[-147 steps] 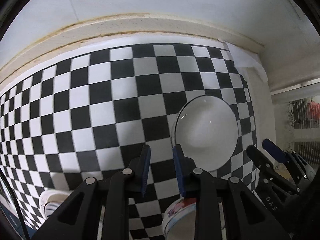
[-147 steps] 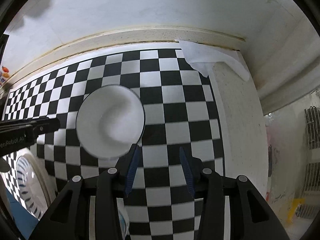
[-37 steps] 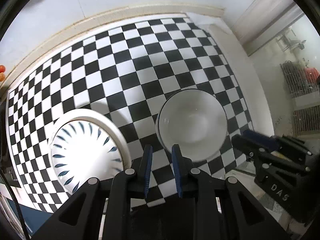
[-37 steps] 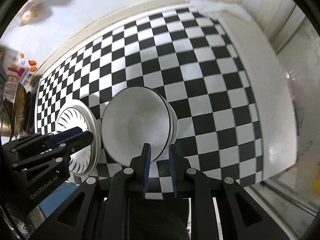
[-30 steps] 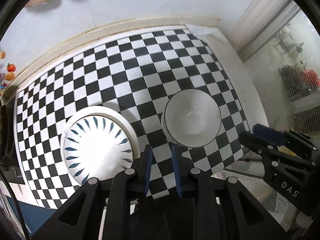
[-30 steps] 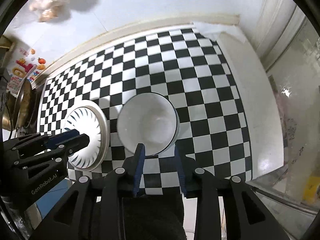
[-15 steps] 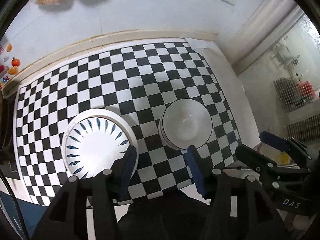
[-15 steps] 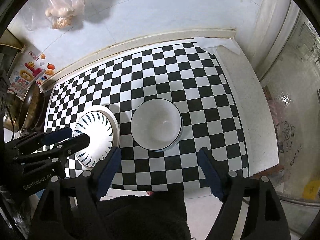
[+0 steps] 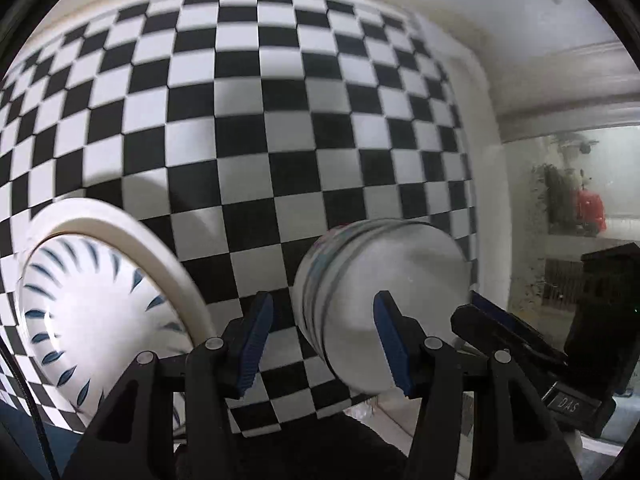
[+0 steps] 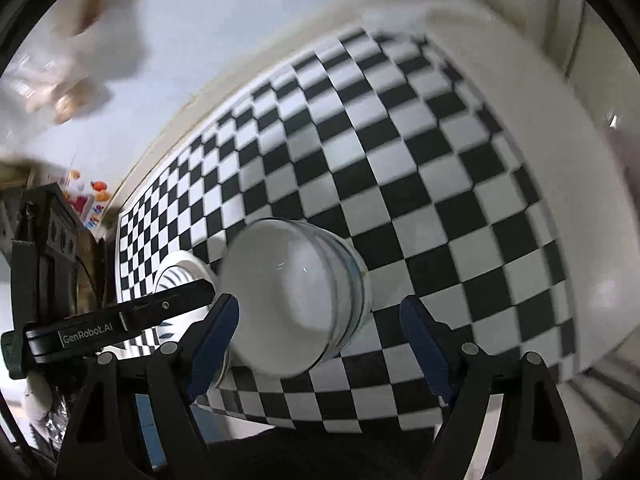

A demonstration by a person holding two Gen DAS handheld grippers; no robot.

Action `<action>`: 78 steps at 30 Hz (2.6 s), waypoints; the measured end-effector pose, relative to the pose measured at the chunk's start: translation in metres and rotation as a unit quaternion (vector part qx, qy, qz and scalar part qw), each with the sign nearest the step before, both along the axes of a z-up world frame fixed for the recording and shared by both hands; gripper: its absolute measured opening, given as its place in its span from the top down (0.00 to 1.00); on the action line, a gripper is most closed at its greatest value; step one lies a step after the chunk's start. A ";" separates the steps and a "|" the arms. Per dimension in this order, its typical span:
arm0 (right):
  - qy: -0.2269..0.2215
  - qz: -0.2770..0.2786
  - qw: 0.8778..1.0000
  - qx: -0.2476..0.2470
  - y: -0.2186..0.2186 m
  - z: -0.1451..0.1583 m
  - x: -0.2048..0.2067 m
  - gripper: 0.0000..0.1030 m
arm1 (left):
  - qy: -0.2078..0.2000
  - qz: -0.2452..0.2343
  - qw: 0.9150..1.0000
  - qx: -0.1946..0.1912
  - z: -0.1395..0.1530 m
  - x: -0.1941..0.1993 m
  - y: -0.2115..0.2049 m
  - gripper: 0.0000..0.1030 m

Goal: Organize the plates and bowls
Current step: 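Lift the bowl stack and carry it over the plate stack, then lower the bowl stack onto the blue-leaf plate and open both grippers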

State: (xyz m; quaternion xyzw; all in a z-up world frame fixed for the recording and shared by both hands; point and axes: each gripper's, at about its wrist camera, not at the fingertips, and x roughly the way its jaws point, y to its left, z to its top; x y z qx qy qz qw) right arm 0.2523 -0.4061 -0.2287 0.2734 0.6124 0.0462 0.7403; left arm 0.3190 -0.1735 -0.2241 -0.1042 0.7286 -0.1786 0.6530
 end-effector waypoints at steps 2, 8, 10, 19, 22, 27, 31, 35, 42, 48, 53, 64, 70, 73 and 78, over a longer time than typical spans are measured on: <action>0.016 -0.004 0.999 0.029 -0.005 -0.024 0.006 0.18 | 0.019 -0.010 1.000 -0.005 -0.014 0.002 -0.005 0.51; 0.063 0.003 0.995 0.077 -0.003 -0.075 0.014 0.24 | 0.051 -0.034 0.998 -0.026 -0.041 0.004 -0.015 0.51; 0.075 0.006 0.993 0.092 0.000 -0.088 0.015 0.31 | 0.060 -0.041 0.997 -0.034 -0.047 0.004 -0.017 0.54; 0.064 0.023 0.994 0.087 0.010 -0.100 0.018 0.45 | 0.021 -0.038 0.998 -0.041 -0.041 -0.002 -0.012 0.57; 0.060 0.030 0.995 0.071 0.016 -0.096 0.020 0.45 | 0.007 -0.039 0.999 -0.035 -0.038 -0.005 -0.011 0.57; 0.050 0.036 0.996 0.061 0.023 -0.089 0.023 0.48 | -0.002 -0.027 0.999 -0.033 -0.030 -0.005 -0.001 0.56; 0.041 0.054 0.997 0.044 0.032 -0.079 0.024 0.52 | -0.028 -0.024 0.999 -0.027 -0.021 -0.004 0.004 0.56; 0.036 0.060 0.997 0.040 0.039 -0.078 0.026 0.56 | -0.033 -0.018 0.999 -0.030 -0.019 -0.004 0.011 0.56; 0.017 0.065 0.997 0.026 0.045 -0.072 0.024 0.59 | -0.043 -0.007 0.999 -0.029 -0.010 -0.009 0.021 0.56; 0.006 0.074 0.997 0.030 0.057 -0.057 0.032 0.59 | -0.062 0.006 0.998 -0.030 0.013 -0.012 0.031 0.56; -0.014 0.097 0.995 0.025 0.076 -0.035 0.038 0.59 | -0.082 0.027 0.996 -0.033 0.035 -0.017 0.055 0.56; -0.044 0.168 0.984 0.026 0.150 -0.005 0.053 0.59 | -0.094 0.113 0.989 -0.028 0.048 -0.038 0.134 0.56; -0.040 0.217 0.975 0.025 0.200 -0.012 0.056 0.59 | -0.084 0.154 0.984 -0.016 0.033 -0.054 0.177 0.56; -0.038 0.235 0.971 0.022 0.223 -0.021 0.056 0.59 | -0.079 0.168 0.982 -0.014 0.024 -0.063 0.194 0.56; -0.031 0.260 0.965 0.012 0.252 -0.034 0.052 0.59 | -0.073 0.183 0.980 -0.006 0.009 -0.071 0.210 0.56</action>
